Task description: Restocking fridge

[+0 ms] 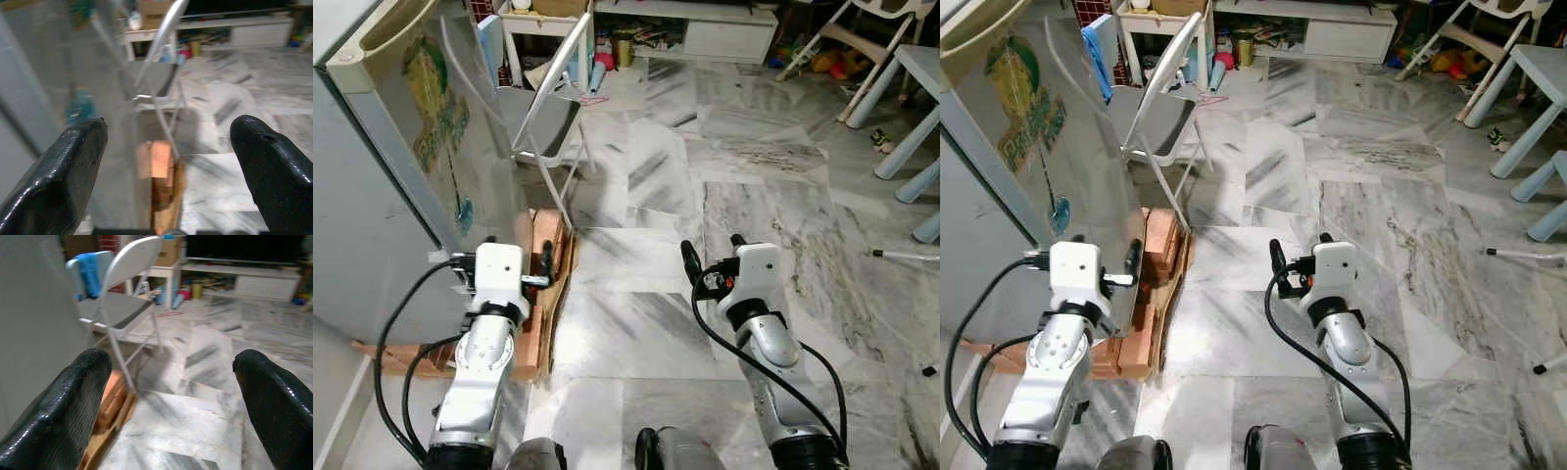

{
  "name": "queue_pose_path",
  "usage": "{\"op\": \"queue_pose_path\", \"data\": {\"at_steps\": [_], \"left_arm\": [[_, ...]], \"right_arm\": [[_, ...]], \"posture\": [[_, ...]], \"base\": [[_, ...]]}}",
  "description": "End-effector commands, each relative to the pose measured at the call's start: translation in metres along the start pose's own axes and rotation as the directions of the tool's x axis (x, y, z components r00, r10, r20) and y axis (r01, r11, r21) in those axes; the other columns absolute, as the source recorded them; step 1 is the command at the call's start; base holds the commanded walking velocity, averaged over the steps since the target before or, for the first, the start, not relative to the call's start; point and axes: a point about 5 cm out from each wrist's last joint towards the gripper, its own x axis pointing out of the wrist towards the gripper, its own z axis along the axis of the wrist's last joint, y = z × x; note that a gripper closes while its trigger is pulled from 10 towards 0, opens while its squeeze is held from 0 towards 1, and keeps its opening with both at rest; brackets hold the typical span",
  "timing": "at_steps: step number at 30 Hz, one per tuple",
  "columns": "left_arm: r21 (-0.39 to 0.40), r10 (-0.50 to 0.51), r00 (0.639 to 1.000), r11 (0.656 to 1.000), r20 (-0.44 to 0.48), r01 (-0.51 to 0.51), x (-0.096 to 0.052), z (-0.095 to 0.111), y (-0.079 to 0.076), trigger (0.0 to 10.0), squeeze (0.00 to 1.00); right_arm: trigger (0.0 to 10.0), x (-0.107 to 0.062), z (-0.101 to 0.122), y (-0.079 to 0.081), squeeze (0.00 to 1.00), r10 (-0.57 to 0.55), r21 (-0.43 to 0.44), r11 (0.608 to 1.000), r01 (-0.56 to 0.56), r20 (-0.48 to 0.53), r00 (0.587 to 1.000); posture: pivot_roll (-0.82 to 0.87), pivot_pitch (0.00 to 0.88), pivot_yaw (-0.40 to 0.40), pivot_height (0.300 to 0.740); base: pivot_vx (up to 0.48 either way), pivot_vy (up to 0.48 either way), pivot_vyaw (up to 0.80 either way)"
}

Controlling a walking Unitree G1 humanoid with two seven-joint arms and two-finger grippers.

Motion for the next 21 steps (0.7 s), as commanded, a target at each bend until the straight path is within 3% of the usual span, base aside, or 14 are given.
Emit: {"op": "queue_pose_path", "data": {"at_steps": [1, 5, 9, 14, 21], "left_arm": [[-0.007, 0.039, 0.999, 0.999, -0.032, -0.039, 0.003, -0.004, 0.005, 10.0, 0.0], [-0.009, 0.051, 0.998, 0.999, -0.03, -0.051, 0.013, -0.003, 0.007, 10.0, 0.0], [0.025, 0.1, 0.995, 0.995, -0.023, -0.099, 0.027, -0.002, 0.011, 10.0, 0.0], [-0.013, 0.159, 0.986, 0.987, -0.042, -0.16, 0.053, 0.002, 0.017, 10.0, 0.0], [-0.048, 0.13, 0.991, 0.99, -0.019, -0.131, 0.075, 0.014, 0.008, 10.0, 0.0]], "right_arm": [[10.0, -0.002, 0.005, 0.0, 0.0, 0.02, -0.006, 1.0, -0.02, 0.018, 1.0], [10.0, -0.004, 0.006, 0.001, 0.0, 0.028, -0.004, 1.0, -0.027, 0.021, 0.999], [10.0, -0.005, 0.006, 0.0, 0.0, 0.021, 0.006, 1.0, -0.021, 0.014, 1.0], [10.0, -0.012, 0.009, -0.003, 0.0, 0.033, 0.009, 0.999, -0.033, 0.005, 0.999], [10.0, -0.025, 0.011, -0.007, 0.0, 0.046, 0.0, 0.999, -0.046, -0.01, 0.999]], "posture": [[-0.01, 0.1, -0.044, 0.74], [-0.01, 0.104, -0.045, 0.74], [-0.03, 0.111, -0.046, 0.74], [-0.07, 0.122, -0.044, 0.74], [-0.11, 0.135, -0.044, 0.74]], "base": [[0.0, 0.0, 0.0], [0.0, 0.0, 0.64], [0.0, 0.0, 0.0], [0.0, 0.0, 0.0], [0.0, 0.0, 0.0]]}}
